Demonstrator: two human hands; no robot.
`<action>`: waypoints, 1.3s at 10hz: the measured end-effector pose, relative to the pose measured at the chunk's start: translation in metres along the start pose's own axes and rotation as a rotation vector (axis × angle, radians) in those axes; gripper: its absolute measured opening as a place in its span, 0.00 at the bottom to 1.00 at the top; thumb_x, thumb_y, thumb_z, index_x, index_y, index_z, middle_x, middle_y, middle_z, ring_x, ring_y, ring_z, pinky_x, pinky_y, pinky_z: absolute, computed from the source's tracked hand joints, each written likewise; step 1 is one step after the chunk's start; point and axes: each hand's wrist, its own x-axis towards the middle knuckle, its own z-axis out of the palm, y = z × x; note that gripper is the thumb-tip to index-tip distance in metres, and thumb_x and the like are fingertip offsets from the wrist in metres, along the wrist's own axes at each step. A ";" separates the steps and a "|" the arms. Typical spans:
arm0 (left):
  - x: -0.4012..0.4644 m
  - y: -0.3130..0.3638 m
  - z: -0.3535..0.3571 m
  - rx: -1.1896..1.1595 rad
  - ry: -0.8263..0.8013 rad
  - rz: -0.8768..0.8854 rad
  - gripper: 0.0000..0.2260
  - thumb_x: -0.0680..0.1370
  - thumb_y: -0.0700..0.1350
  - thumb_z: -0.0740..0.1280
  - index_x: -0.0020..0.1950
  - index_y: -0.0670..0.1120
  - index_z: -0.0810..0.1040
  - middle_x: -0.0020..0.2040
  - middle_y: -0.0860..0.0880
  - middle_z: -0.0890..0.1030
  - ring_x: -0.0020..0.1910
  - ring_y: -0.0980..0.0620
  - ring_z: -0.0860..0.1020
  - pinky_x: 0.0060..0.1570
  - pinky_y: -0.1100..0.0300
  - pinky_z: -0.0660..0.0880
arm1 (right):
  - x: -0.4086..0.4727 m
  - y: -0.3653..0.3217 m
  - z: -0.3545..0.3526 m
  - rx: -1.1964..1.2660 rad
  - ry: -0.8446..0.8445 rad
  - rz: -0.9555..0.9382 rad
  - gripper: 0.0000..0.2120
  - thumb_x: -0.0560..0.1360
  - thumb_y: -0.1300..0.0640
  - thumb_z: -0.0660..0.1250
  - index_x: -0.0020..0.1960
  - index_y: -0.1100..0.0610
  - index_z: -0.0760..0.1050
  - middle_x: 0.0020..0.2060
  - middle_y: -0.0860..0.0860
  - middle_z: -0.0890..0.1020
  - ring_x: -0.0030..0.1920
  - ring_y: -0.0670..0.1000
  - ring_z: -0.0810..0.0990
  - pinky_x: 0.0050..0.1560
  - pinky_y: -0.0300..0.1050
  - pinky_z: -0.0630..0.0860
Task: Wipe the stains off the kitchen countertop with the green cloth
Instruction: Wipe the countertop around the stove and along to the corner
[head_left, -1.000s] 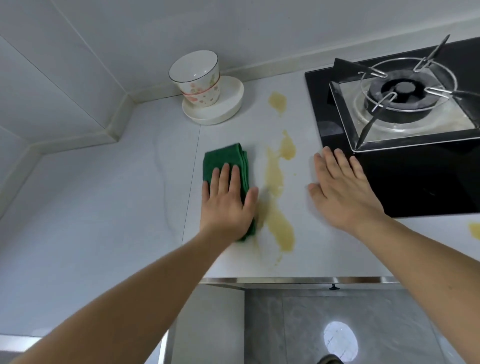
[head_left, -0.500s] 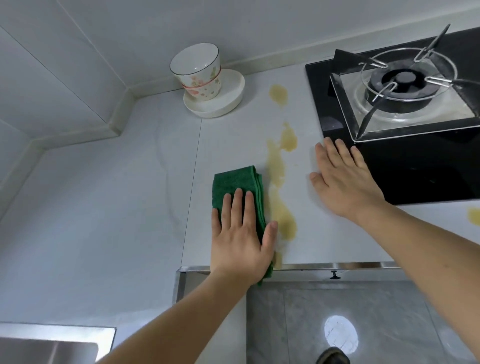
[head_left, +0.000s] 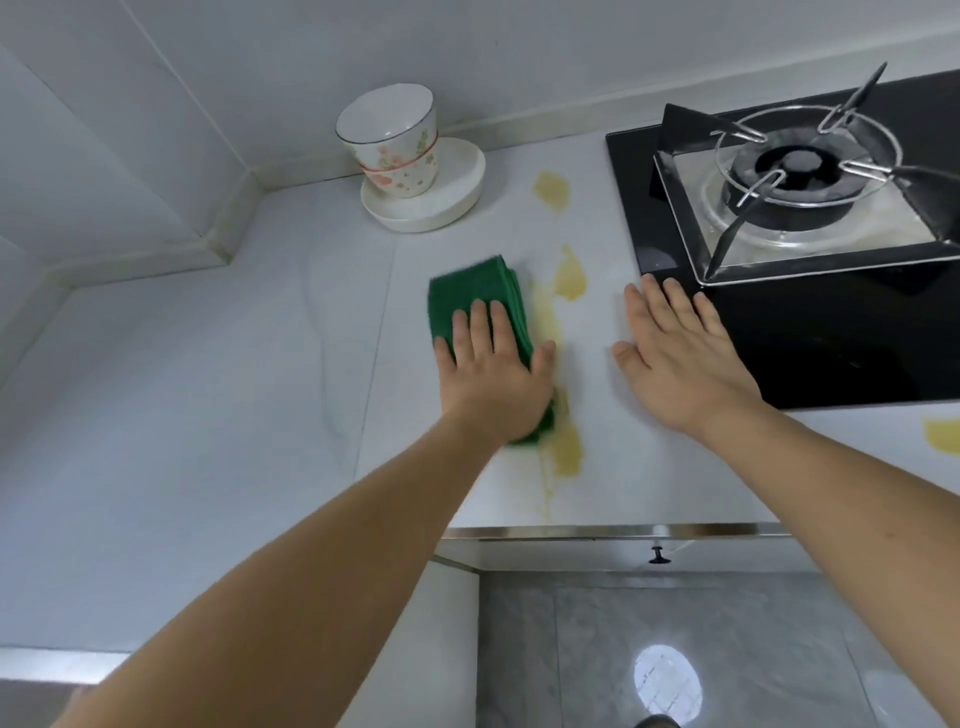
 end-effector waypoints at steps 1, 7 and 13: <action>-0.075 -0.010 0.006 0.054 -0.098 0.117 0.30 0.83 0.60 0.42 0.81 0.47 0.40 0.81 0.49 0.40 0.80 0.47 0.39 0.77 0.48 0.39 | -0.002 -0.001 -0.005 0.013 -0.031 0.001 0.29 0.81 0.47 0.43 0.79 0.56 0.40 0.79 0.52 0.42 0.78 0.51 0.39 0.76 0.51 0.37; 0.028 0.004 0.005 -0.050 0.189 0.136 0.25 0.83 0.46 0.46 0.81 0.43 0.51 0.82 0.47 0.51 0.80 0.48 0.47 0.78 0.52 0.43 | -0.001 0.000 0.000 0.010 -0.015 -0.014 0.29 0.82 0.47 0.42 0.79 0.55 0.40 0.79 0.52 0.41 0.78 0.52 0.39 0.76 0.51 0.37; 0.096 0.052 -0.001 -0.051 0.231 0.104 0.26 0.81 0.45 0.48 0.80 0.41 0.54 0.81 0.44 0.55 0.80 0.45 0.50 0.78 0.48 0.45 | 0.001 0.002 0.004 0.014 0.011 -0.011 0.38 0.71 0.43 0.25 0.79 0.56 0.40 0.79 0.53 0.42 0.78 0.52 0.39 0.76 0.53 0.37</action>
